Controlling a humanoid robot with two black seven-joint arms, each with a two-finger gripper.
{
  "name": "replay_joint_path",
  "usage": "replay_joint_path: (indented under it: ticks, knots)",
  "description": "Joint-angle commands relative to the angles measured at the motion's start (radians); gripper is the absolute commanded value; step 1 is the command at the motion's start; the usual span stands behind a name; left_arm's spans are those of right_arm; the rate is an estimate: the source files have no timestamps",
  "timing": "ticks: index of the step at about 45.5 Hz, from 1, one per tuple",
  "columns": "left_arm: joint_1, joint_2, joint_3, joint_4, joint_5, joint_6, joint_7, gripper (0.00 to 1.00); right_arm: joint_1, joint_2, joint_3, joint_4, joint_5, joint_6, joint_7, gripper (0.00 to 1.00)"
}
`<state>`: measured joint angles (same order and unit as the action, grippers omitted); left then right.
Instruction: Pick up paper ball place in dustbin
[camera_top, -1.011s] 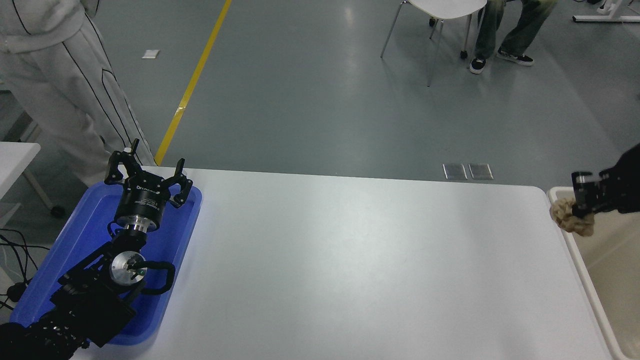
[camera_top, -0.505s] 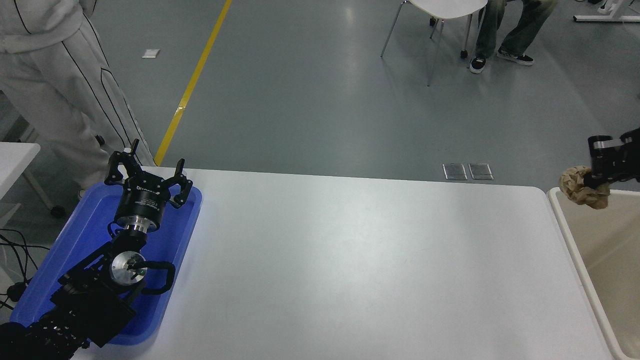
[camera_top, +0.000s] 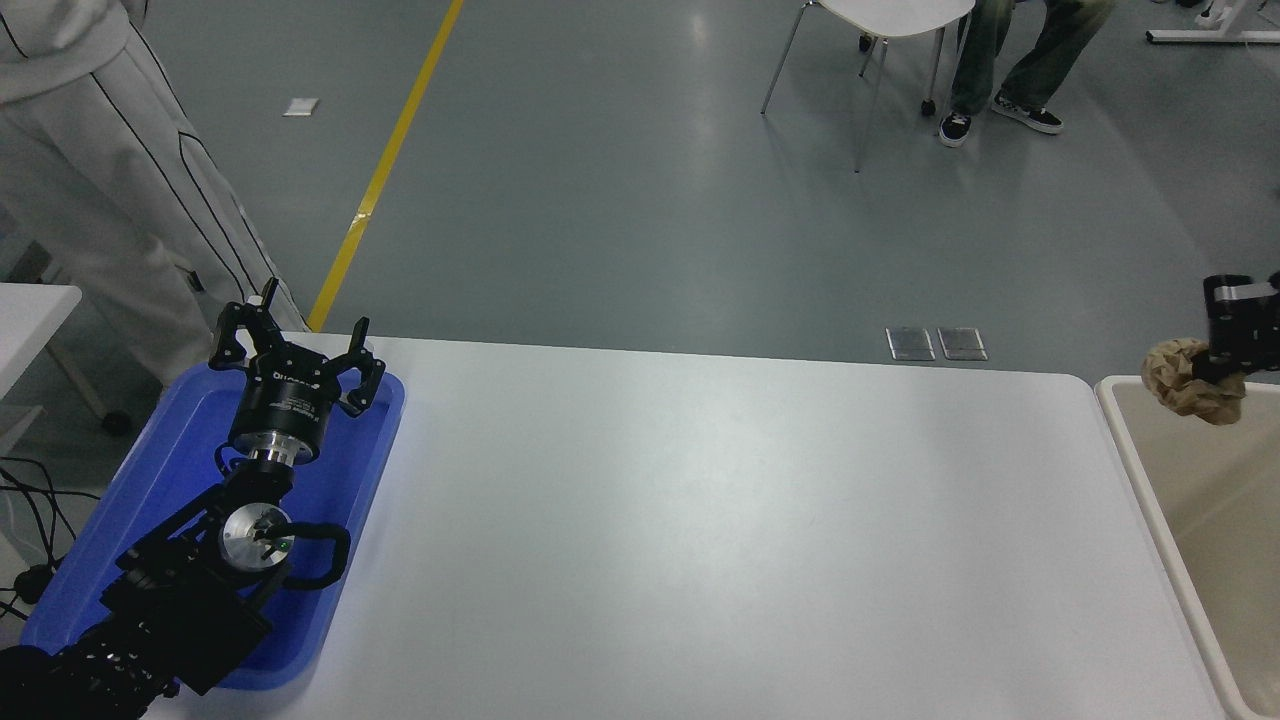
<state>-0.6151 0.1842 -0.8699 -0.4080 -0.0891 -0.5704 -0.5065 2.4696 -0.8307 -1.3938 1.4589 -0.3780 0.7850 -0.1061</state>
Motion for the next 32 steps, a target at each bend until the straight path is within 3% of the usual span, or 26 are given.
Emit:
replay_joint_path:
  ticks: [1, 6, 15, 26, 32]
  knots:
    - [0.0, 0.0, 0.0, 0.0, 0.0, 0.0, 0.0, 1.0, -0.004, -0.033, -0.12, -0.055, 0.005, 0.0, 0.003, 0.0]
    - [0.0, 0.0, -0.001, 0.0, 0.0, 0.0, 0.0, 1.0, -0.023, -0.057, -0.192, -0.113, 0.013, -0.018, 0.003, 0.0]
    - [0.0, 0.0, 0.0, 0.0, 0.0, 0.0, 0.0, 1.0, -0.066, -0.208, -0.212, -0.184, -0.021, -0.018, 0.003, 0.0]
    - [0.0, 0.0, 0.0, 0.0, 0.0, 0.0, 0.0, 1.0, -0.129, -0.228, -0.2, -0.245, -0.027, -0.032, 0.003, 0.0]
    - [0.0, 0.0, 0.0, 0.0, 0.0, 0.0, 0.0, 1.0, -0.251, -0.219, -0.156, -0.273, -0.024, -0.139, 0.003, 0.0]
